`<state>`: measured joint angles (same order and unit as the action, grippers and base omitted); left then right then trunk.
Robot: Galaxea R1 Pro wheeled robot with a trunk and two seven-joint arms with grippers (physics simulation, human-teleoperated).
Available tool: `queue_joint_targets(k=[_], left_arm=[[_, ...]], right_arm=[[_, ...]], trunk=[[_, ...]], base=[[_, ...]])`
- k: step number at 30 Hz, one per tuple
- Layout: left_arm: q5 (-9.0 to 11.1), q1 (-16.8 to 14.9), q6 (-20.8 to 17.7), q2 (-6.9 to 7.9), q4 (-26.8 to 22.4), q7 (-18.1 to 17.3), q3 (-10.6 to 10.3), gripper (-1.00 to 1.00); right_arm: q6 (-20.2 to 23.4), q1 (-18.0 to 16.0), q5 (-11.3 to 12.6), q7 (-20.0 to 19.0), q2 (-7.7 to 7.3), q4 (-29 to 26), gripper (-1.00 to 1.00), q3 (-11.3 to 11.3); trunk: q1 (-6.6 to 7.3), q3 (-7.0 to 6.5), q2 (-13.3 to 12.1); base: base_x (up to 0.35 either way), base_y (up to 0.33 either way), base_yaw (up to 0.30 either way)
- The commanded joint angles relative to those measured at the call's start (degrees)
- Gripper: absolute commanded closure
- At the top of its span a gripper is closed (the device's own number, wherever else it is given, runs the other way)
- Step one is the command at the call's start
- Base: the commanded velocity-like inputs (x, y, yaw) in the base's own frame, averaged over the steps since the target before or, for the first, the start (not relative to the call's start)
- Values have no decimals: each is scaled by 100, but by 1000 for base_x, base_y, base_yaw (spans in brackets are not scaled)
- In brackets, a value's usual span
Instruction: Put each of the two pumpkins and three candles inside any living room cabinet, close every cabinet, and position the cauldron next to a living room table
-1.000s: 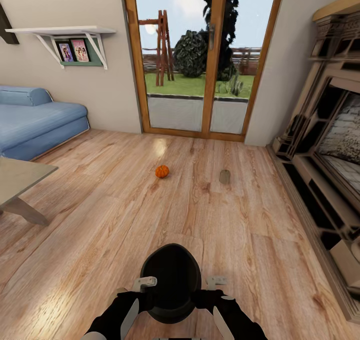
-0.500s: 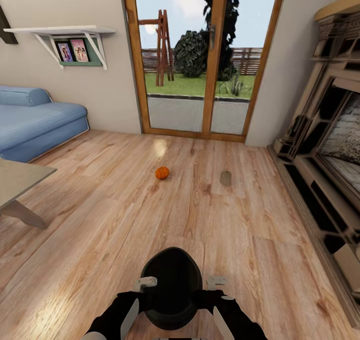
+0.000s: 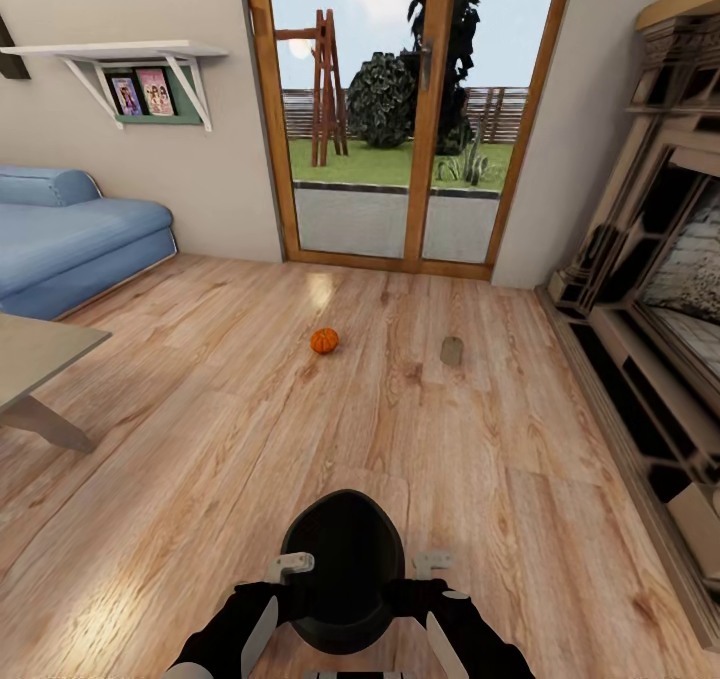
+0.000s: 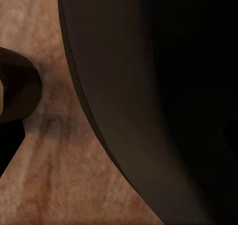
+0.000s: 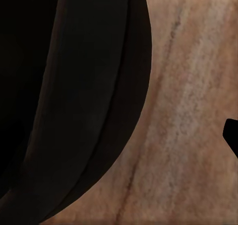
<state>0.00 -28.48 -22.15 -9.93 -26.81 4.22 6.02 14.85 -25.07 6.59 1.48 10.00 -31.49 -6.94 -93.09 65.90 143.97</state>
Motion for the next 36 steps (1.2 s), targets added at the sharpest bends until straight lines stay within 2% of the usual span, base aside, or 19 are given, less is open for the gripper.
queue_joint_targets(k=[1, 10, 11, 27, 28, 36], left_arm=[[0, 0, 0, 0, 0, 0, 1, -100], [0, 0, 0, 0, 0, 0, 3, -100], [0, 0, 0, 0, 0, 0, 3, -100], [15, 0, 1, 2, -14, -7, 4, -100], [14, 0, 0, 1, -15, -8, 4, 100], [16, 0, 6, 7, -17, -11, 9, 100]], right_arm=[[0, 0, 0, 2, 0, 1, -100, 0], [-1, 1, 0, 19, 0, 1, -100, 0], [-1, 2, 0, 19, 0, 0, 100, 0], [0, -1, 0, 19, 0, -1, 100, 0], [-1, -2, 0, 19, 0, -1, 100, 0], [-2, 1, -1, 19, 0, -2, 100, 0]], trunk=[[0, 0, 0], [0, 0, 0], [0, 0, 0], [0, 0, 0], [0, 0, 0], [0, 0, 0]], base=[[0, 0, 0], [0, 0, 0], [0, 0, 0], [0, 0, 0], [0, 0, 0], [0, 0, 0]])
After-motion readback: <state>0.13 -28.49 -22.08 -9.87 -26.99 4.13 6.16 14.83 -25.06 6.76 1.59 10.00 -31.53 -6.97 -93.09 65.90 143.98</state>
